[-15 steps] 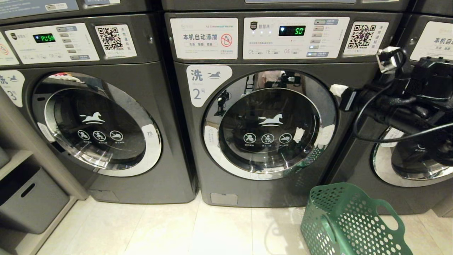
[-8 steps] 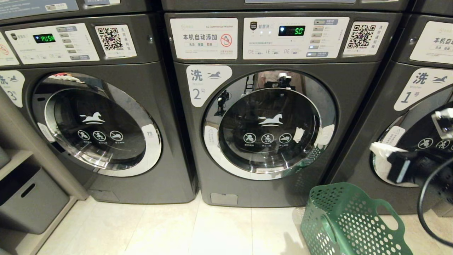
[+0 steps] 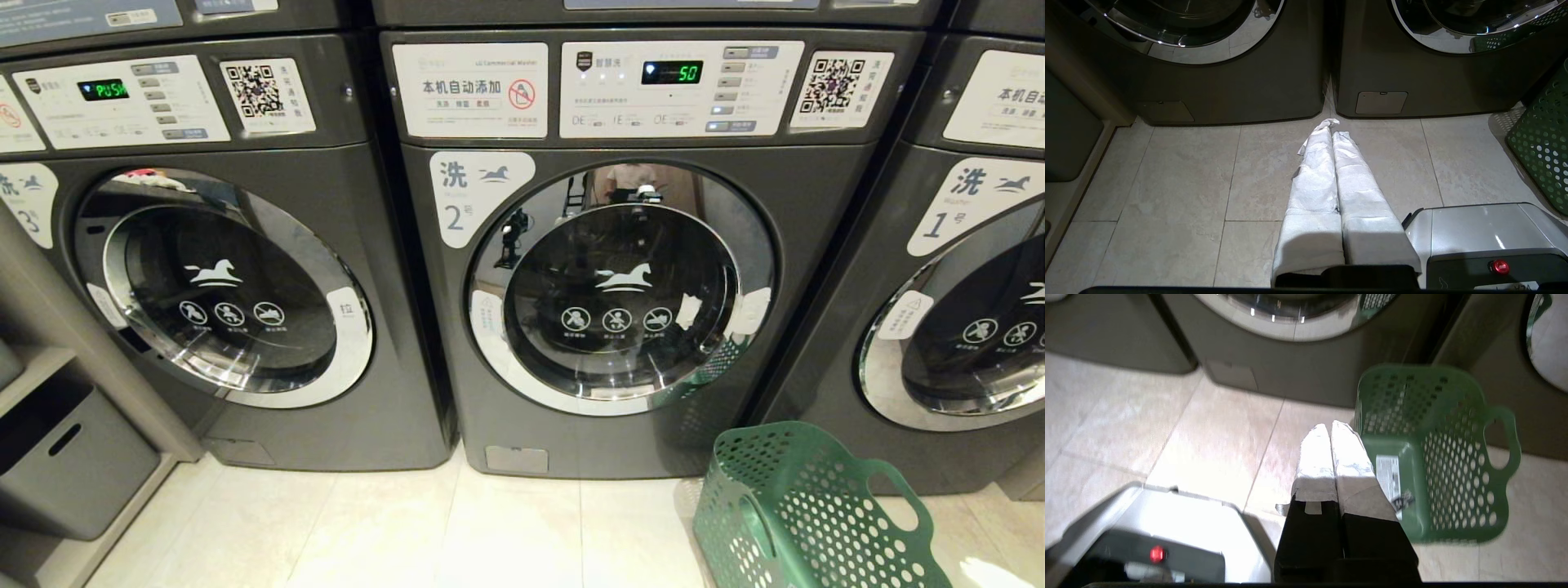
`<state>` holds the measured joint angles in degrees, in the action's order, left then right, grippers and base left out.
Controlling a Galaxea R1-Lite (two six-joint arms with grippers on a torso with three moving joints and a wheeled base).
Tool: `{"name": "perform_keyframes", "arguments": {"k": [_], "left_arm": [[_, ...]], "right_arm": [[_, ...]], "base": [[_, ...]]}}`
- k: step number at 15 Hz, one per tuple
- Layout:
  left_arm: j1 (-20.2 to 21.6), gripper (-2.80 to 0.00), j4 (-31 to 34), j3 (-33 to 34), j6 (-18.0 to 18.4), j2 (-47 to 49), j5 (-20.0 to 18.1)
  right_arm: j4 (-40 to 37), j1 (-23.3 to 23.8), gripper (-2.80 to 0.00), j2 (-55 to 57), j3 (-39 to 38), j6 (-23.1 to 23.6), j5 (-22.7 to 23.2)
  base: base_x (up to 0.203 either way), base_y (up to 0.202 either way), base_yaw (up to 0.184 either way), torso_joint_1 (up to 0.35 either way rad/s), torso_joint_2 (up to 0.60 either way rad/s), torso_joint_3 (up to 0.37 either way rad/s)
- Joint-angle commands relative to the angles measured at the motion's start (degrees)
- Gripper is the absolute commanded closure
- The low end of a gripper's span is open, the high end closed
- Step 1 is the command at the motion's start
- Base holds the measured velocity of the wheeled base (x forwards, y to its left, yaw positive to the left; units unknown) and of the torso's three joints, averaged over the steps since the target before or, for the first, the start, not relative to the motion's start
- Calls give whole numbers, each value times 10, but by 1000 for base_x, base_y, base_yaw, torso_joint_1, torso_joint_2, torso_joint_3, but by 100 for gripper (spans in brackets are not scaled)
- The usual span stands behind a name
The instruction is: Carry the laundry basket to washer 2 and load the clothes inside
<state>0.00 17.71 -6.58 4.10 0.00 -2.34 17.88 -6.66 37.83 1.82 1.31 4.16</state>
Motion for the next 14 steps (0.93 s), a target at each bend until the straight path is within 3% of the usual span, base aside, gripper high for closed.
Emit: {"name": "perform_keyframes", "arguments": {"k": [1,3,5,6,10,11,14], "left_arm": [[0,0,1,0,0,-1,0],[0,0,1,0,0,-1,0],[0,0,0,0,0,-1,0],[0,0,0,0,0,-1,0],[0,0,0,0,0,-1,0],[0,0,0,0,0,-1,0],[0,0,0,0,0,-1,0]], "right_arm": [[-214,-10,0,-114,17,5,1],[-342,-37,0,-185,44,14,-8],[-341,-58,0,-225,45,8,-20],[-315,-64,0,-223,38,-21,-42],[-308,-66,0,-214,36,-18,-51],[-306,-53,0,-196,35,-19,-50],[-301,47,0,-177,33,-3,-41]], "base": [[0,0,0,0,0,0],[0,0,0,0,0,0],[0,0,0,0,0,0],[0,0,0,0,0,0],[0,0,0,0,0,0],[0,0,0,0,0,0],[0,0,0,0,0,0]]}}
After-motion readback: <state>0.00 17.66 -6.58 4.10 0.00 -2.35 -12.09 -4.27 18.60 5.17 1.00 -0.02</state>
